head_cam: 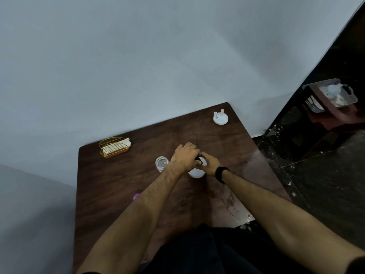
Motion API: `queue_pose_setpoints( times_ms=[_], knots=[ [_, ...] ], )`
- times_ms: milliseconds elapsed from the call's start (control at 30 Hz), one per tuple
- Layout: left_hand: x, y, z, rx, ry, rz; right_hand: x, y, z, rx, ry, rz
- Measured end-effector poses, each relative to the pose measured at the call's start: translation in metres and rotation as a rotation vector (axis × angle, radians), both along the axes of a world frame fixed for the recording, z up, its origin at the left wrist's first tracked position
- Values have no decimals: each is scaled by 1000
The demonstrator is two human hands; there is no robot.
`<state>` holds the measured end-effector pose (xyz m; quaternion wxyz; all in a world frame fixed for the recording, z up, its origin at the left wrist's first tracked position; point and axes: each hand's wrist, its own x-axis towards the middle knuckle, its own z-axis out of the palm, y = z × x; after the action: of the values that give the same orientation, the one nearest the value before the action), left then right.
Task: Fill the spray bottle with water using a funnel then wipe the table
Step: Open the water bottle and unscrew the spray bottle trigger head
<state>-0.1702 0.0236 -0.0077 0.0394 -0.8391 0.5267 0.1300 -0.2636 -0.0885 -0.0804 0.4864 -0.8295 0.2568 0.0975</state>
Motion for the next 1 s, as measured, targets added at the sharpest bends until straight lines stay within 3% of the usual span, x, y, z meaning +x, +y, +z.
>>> queue_pose_setpoints(
  times_ms=[300, 534, 634, 900, 1000],
  knots=[
    [-7, -1, -13, 105, -19, -64, -11, 5, -13, -53, 37, 147],
    [-19, -13, -18, 29, -25, 219, -8, 3, -20, -389, -55, 115],
    [-18, -15, -12, -16, 32, 406, -7, -3, -19, -440, -119, 146],
    [4, -20, -12, -166, 565, 1157, -2, -16, -18, -631, -228, 218],
    [5, -18, -12, -91, 411, 973, 0, -15, -21, -609, -236, 290]
  ],
)
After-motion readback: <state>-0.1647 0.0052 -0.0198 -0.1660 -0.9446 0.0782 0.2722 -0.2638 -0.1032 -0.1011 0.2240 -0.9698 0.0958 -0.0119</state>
